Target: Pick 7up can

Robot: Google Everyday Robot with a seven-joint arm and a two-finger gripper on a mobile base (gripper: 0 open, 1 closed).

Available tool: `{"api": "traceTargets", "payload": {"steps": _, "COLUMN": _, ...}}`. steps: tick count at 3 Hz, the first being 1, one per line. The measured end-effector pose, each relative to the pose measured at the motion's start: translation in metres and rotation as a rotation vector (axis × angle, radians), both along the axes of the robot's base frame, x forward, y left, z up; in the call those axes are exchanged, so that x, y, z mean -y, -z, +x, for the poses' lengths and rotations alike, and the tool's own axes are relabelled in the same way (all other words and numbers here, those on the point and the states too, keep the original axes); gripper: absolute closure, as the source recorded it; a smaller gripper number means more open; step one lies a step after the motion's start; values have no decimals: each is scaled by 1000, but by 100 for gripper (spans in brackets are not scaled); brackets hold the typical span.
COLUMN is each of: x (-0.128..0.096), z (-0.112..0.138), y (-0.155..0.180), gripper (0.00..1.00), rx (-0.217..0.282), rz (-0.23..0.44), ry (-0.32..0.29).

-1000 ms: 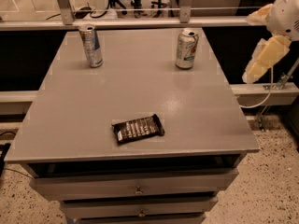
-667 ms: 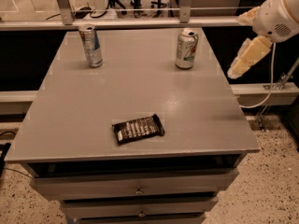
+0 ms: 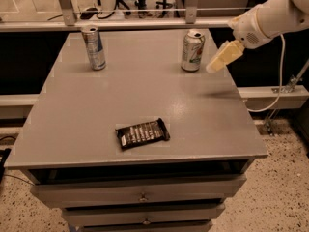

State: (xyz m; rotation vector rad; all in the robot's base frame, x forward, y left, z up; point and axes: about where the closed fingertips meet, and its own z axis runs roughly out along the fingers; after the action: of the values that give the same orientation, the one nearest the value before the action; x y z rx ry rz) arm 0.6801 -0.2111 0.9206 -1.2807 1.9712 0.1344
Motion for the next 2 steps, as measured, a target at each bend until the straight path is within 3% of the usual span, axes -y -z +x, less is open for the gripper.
{"api": "traceTargets", "payload": {"steps": 2, "x": -30, "z": 48, "y": 25, "gripper": 0, "rx": -76, "rz": 182, "ry": 39}}
